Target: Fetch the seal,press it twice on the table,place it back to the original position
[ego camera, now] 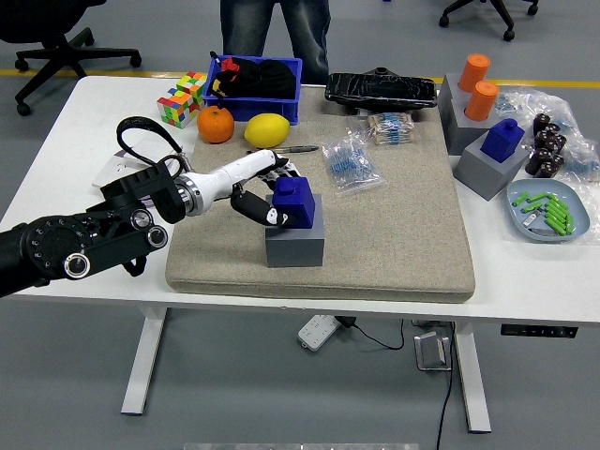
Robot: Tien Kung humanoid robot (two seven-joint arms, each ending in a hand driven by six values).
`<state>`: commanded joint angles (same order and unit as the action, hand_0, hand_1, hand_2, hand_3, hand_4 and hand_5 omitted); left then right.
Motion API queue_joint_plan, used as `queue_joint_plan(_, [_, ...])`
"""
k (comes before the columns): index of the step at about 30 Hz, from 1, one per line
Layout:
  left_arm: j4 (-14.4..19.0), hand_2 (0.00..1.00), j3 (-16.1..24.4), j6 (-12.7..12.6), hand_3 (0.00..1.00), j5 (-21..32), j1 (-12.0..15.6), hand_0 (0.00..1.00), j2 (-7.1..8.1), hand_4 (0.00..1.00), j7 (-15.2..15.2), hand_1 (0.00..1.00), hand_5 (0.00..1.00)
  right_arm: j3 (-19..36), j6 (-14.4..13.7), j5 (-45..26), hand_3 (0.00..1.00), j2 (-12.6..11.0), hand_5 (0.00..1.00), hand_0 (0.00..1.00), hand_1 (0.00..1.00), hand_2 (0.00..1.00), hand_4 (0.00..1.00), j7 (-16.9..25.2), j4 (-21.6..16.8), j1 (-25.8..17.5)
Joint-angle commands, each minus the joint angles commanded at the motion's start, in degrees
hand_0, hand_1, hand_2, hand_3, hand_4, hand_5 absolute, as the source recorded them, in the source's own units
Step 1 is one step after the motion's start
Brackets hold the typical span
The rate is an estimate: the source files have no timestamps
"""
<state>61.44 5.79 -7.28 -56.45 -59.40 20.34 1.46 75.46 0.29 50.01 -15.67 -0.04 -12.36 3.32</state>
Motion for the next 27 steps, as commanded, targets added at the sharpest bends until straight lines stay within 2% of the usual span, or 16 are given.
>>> queue_joint_plan(8, [-0.38, 0.460, 0.42, 0.89, 0.579, -1.07, -0.39, 0.620, -0.54, 0.703, -2.39, 0.453, 0.002, 0.00, -0.04, -0.01, 0.595, -0.02, 0.478, 0.705, 0.619, 0.618, 0.694, 0.07, -0.03, 0.14])
queue_joint_plan(22, [1.06, 0.457, -0.42, 4.08, 0.578, -1.13, -3.24, 0.617, -0.28, 0.705, -7.62, 0.448, 0.002, 0.19, -0.40, -0.14, 0.595, -0.13, 0.477, 0.704, 0.619, 0.616, 0.693, 0.39, -0.05, 0.11])
queue_joint_plan(27, [2.25, 0.456, 1.00, 4.83, 0.578, -0.70, -3.47, 0.615, 0.18, 0.702, -8.87, 0.442, 0.002, 0.03, -0.40, -0.18, 0.594, -0.03, 0.476, 0.704, 0.618, 0.615, 0.692, 0.45, 0.01, 0.03])
